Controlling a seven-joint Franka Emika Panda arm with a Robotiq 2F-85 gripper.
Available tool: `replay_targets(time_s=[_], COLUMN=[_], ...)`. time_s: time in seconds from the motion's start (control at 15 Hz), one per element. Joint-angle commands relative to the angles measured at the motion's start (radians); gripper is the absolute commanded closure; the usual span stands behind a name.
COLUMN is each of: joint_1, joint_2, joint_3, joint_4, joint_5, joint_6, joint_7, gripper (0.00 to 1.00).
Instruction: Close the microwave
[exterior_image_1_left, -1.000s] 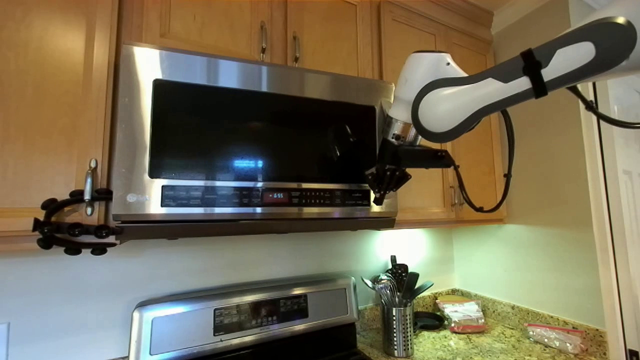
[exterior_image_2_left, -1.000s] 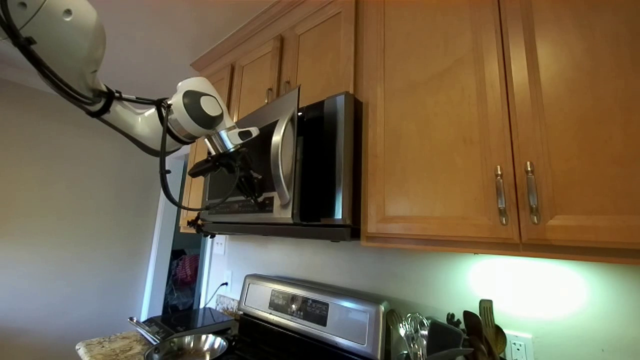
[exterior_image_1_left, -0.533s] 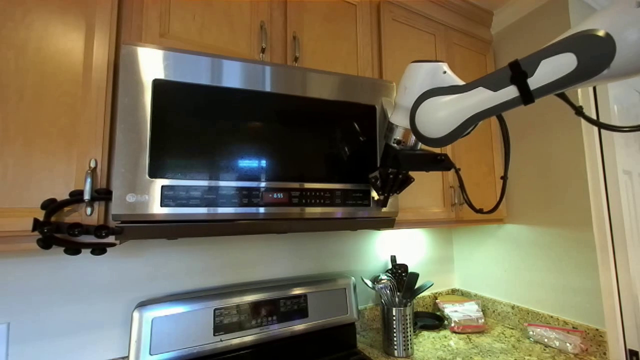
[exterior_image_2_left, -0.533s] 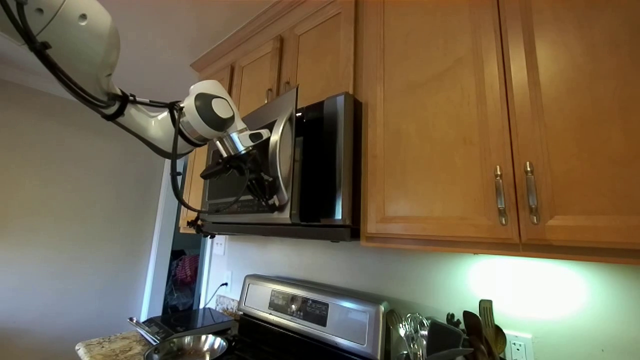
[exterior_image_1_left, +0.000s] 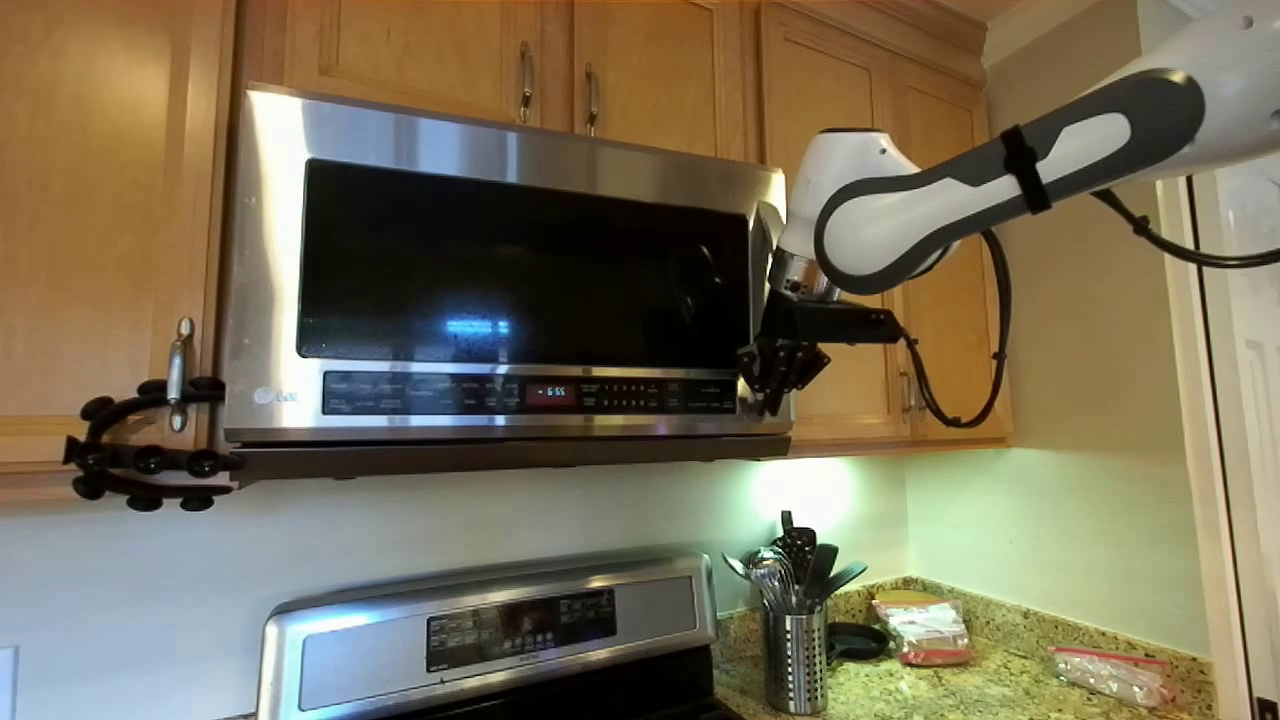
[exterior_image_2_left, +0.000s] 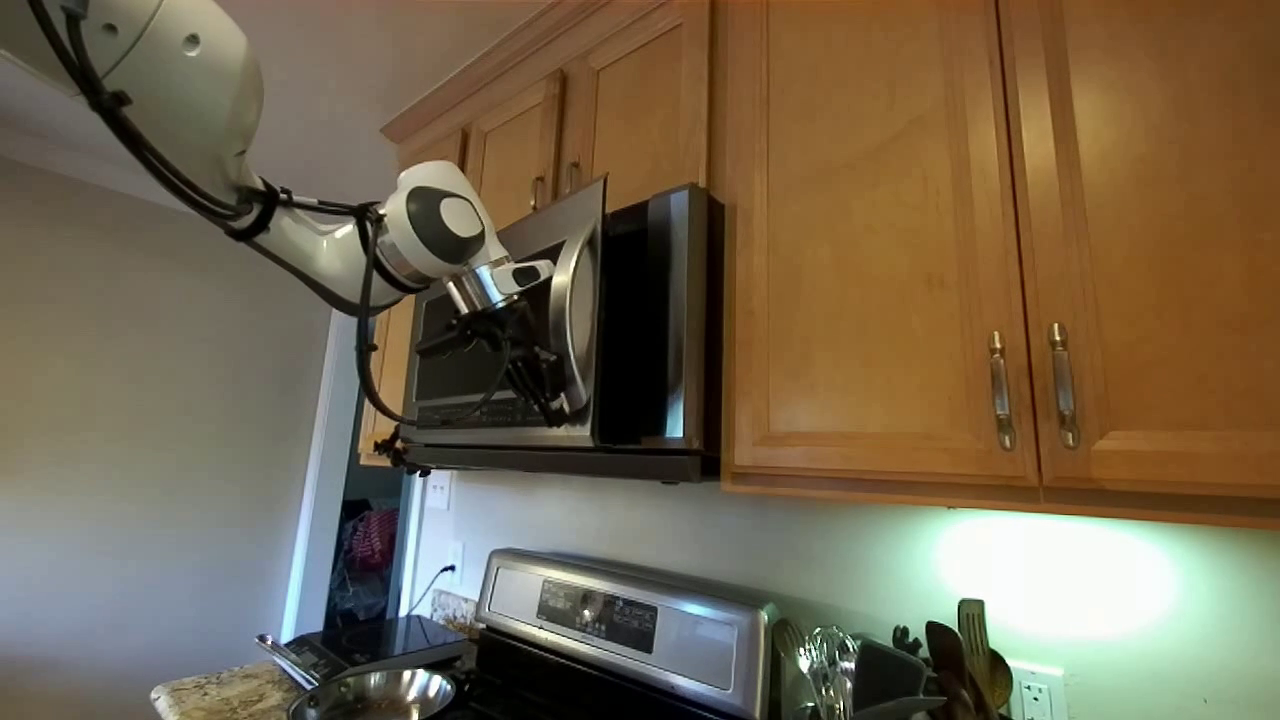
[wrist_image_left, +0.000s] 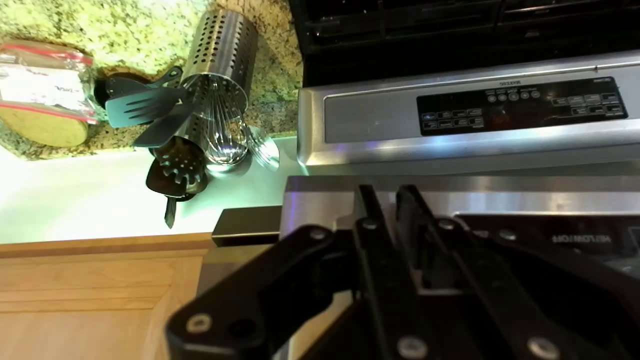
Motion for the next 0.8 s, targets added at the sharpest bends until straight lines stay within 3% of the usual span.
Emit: replay_targets(time_s=[0.0, 0.27, 0.33, 0.4, 0.47, 0.73], joint_1=[0.065, 0.170, 0.179, 0.185, 0.175, 0.130], joint_2=[-0.093, -0.183, -0.196, -0.210, -0.224, -0.252], joint_3=[0.004, 0.043, 0.055, 0.065, 0.078, 0.081], joint_4=[-0.062, -0.168, -0.185, -0.200, -0.207, -0.198], joint_5=[0.092, 0.308, 0.334, 0.352, 0.338, 0.248], joint_6=[-0.108, -0.219, -0.234, -0.243, -0.252, -0.254], joint_7=[0.015, 0.048, 0.062, 0.082, 0.109, 0.134], gripper=[0.51, 0.25, 0.69, 0.66, 0.68, 0.94])
